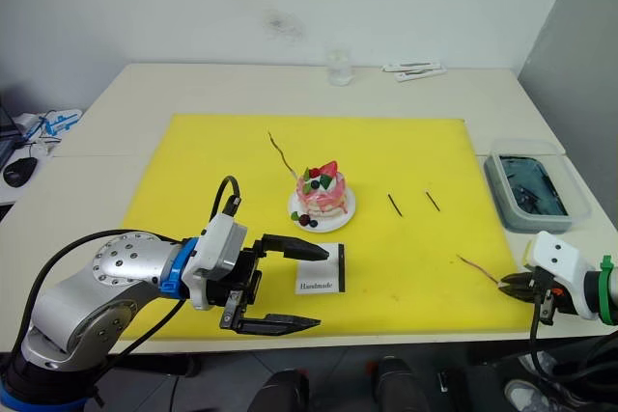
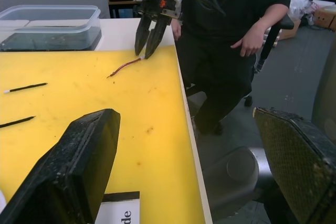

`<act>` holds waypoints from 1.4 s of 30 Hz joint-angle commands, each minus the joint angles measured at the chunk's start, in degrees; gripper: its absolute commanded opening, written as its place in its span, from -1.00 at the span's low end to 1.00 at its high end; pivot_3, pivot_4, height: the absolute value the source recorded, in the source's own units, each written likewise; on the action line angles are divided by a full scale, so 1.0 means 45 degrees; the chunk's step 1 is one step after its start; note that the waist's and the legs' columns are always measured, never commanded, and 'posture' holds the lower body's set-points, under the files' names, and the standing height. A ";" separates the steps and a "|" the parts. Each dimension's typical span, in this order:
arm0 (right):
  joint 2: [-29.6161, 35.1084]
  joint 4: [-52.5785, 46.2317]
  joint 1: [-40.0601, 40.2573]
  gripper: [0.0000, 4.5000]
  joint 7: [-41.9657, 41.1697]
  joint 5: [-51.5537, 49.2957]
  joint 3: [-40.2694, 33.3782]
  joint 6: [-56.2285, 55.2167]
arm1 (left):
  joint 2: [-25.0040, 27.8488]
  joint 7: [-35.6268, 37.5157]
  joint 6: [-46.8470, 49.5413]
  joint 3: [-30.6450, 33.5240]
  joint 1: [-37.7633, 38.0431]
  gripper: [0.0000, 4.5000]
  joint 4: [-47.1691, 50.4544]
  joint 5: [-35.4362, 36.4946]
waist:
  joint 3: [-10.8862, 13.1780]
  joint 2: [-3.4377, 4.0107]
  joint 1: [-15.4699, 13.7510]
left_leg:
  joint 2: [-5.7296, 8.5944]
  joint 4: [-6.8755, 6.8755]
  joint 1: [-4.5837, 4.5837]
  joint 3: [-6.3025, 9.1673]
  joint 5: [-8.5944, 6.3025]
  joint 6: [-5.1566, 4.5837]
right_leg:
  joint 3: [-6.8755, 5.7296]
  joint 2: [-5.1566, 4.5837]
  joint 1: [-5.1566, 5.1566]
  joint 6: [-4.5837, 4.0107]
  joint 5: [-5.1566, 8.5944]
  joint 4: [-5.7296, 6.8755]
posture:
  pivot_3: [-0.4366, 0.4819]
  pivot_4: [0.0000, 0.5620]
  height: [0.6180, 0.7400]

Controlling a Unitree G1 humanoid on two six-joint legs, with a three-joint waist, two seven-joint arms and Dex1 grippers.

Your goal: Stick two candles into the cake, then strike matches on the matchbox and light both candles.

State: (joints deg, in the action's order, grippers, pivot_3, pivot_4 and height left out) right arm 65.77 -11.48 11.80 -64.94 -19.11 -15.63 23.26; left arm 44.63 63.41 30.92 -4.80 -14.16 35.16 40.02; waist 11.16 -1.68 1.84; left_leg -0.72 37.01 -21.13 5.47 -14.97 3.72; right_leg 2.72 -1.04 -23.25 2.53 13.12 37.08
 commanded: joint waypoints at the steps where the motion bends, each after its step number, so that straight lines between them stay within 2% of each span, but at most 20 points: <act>1: 0.0112 -0.0184 -0.0198 -0.11 -0.0151 0.0008 -0.0276 0.0102 | -0.0040 -0.0024 -0.0102 -0.0041 -0.0095 1.00 0.0224 -0.0002 | 0.0000 0.0000 0.0000 | 0.0000 0.0000 0.0000 0.0000 0.0000 0.0000 | 0.0001 0.0000 0.0001 0.0000 0.0000 -0.0001 | -0.05 -0.47 1.00; 4: 0.0237 -0.0410 -0.0112 0.33 -0.0261 -0.0070 -0.0570 0.0254 | -0.0024 -0.0031 -0.0134 -0.0075 -0.0078 1.00 0.0201 -0.0073 | 0.0000 0.0000 -0.0001 | 0.0000 0.0000 0.0000 0.0002 0.0000 0.0000 | -0.0001 0.0000 0.0001 0.0000 0.0000 -0.0001 | -0.05 -0.47 1.00; 7: 0.0539 -0.1117 -0.0107 0.33 -0.0167 -0.0106 -0.1393 0.0888 | 0.0042 -0.0038 -0.0107 -0.0114 -0.0059 1.00 0.0179 -0.0146 | 0.0002 0.0007 0.0000 | 0.0000 -0.0001 0.0001 0.0000 0.0000 0.0000 | 0.0001 0.0000 0.0001 0.0000 0.0000 0.0000 | -0.05 -0.47 1.00; 10: 0.1055 -0.2376 -0.0259 0.33 0.0180 -0.0251 -0.1751 0.2705 | 0.0041 0.0021 -0.0161 -0.0232 -0.0025 1.00 0.0164 -0.0268 | 0.0003 0.0011 0.0001 | 0.0000 0.0000 0.0007 -0.0002 0.0000 0.0000 | 0.0004 0.0000 0.0001 0.0000 0.0000 0.0004 | -0.05 -0.47 1.00; 14: 0.2263 -0.3489 -0.0817 0.33 0.1247 0.0297 -0.0759 0.5731 | -0.0115 0.0022 -0.0265 -0.0581 -0.0142 1.00 0.0224 -0.0460 | 0.0003 0.0011 -0.0009 | -0.0001 0.0000 0.0011 -0.0003 0.0000 0.0000 | 0.0004 0.0000 0.0001 0.0000 0.0000 0.0004 | -0.05 -0.47 1.00; 18: 0.3181 -0.3799 -0.2369 0.33 0.0942 -0.0524 0.0892 0.7507 | -0.0371 -0.0027 -0.0439 -0.1196 -0.0315 1.00 0.0345 -0.0912 | 0.0008 0.0006 -0.0010 | -0.0001 0.0004 0.0004 -0.0013 -0.0001 0.0002 | 0.0006 -0.0006 0.0000 0.0000 0.0001 -0.0013 | -0.05 -0.47 1.00; 24: 0.4032 -0.3328 -0.3915 0.33 0.0284 0.0171 0.3507 0.6968 | -0.0791 -0.0242 -0.0502 -0.1758 -0.0448 1.00 0.0431 -0.1273 | 0.0009 0.0009 -0.0011 | -0.0001 -0.0017 -0.0005 -0.0012 -0.0002 0.0003 | -0.0002 -0.0009 -0.0013 -0.0015 0.0014 -0.0019 | -0.05 -0.47 1.00; 30: 0.3353 -0.2725 -0.5570 0.33 0.0171 0.1080 0.5693 0.6752 | -0.1197 -0.0539 -0.0595 -0.1990 -0.0525 1.00 0.0440 -0.1530 | 0.0013 0.0013 -0.0001 | -0.0002 -0.0012 -0.0009 -0.0013 -0.0003 0.0004 | -0.0004 -0.0010 -0.0018 -0.0010 0.0011 -0.0020 | -0.05 -0.47 1.00; 35: 0.2967 -0.2241 -0.6430 0.33 -0.0054 0.1546 0.6595 0.6723 | -0.1373 -0.0649 -0.0598 -0.2085 -0.0543 1.00 0.0454 -0.1635 | 0.0013 0.0016 0.0000 | -0.0001 -0.0010 -0.0006 -0.0012 -0.0003 0.0003 | -0.0003 -0.0009 -0.0017 -0.0007 0.0009 -0.0016 | -0.05 -0.47 1.00; 41: 0.2844 -0.1835 -0.6822 0.33 -0.0491 0.1711 0.6912 0.6809 | -0.1498 -0.0734 -0.0622 -0.2156 -0.0531 1.00 0.0467 -0.1707 | 0.0014 0.0016 -0.0003 | -0.0001 -0.0011 -0.0009 -0.0014 -0.0003 0.0003 | -0.0003 -0.0010 -0.0017 -0.0007 0.0009 -0.0020 | -0.05 -0.47 1.00; 42: 0.2774 -0.1793 -0.6889 0.26 -0.0510 0.1712 0.6946 0.6863 | -0.1511 -0.0741 -0.0629 -0.2162 -0.0530 1.00 0.0466 -0.1719 | 0.0014 0.0016 -0.0003 | -0.0001 -0.0011 -0.0009 -0.0013 -0.0003 0.0003 | -0.0003 -0.0010 -0.0018 -0.0006 0.0009 -0.0020 | -0.05 -0.47 1.00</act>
State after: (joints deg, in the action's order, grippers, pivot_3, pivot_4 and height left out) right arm 78.22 -19.82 -18.02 -66.62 -12.35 15.66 54.06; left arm 38.29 60.36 29.34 -14.34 -16.17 35.50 32.50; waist 11.22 -1.61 1.83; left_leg -0.73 36.96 -21.17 5.41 -14.98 3.74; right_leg 2.71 -1.08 -23.33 2.50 13.16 37.00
